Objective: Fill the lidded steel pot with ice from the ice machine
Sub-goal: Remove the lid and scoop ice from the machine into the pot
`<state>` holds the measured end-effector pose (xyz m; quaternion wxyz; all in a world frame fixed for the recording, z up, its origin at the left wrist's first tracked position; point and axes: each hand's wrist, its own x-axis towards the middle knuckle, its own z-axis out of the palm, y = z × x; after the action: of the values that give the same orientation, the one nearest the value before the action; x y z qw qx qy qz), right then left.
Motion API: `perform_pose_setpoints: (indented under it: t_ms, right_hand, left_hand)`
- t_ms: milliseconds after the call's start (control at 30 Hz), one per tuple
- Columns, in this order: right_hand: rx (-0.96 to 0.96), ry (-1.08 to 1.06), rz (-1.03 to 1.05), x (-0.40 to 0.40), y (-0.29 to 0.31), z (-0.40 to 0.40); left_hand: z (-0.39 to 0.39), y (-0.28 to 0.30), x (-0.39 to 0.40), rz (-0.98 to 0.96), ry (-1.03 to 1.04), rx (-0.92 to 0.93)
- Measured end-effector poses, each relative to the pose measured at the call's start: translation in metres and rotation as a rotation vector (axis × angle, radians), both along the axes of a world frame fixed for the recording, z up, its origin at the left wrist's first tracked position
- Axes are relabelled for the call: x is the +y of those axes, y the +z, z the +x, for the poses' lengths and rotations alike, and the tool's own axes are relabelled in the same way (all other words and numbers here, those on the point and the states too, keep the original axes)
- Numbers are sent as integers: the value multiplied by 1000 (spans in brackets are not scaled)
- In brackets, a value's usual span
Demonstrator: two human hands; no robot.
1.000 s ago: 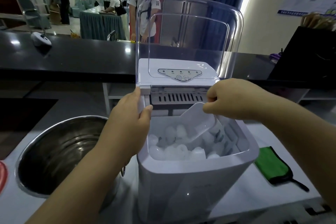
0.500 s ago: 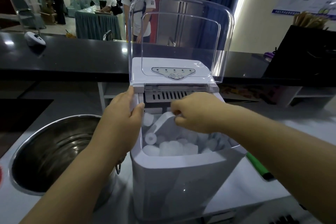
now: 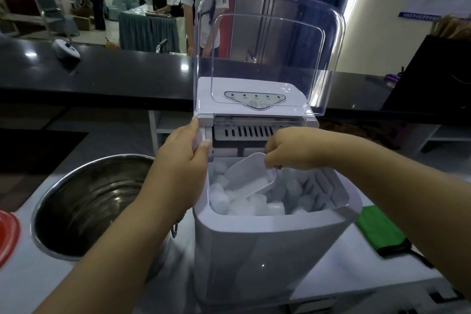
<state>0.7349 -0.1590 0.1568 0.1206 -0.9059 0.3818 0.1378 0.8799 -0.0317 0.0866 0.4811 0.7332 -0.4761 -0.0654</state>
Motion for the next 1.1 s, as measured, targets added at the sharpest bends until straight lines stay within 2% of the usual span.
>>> perform_pose_setpoints:
  t_ms: [100,267,400,533,733,933,1100]
  right_hand:
    - [32,61,-37,4,8,-6]
    - [62,205,-335,17,24,-5]
    - [134,178,-285,22,26,-7]
    - [104,191,-310,25,29,-20]
    - [92,149,-87,39,18,-24]
    - [-113,-97,236,32,1,-26]
    - [-200,-237,299,26,3,-32]
  left_hand:
    - [-1,-1,0,-3,0,5]
    - [1,-3,-1,-8,-10,22]
    - [2,-3,-1,-10,-16,28]
    - [2,-4,0,-19,-23,31]
    - [1,-1,1,-18,-36,35]
    - [-1,2,3,-25,-38,47]
    - [-2,3,5,-33,-42,64]
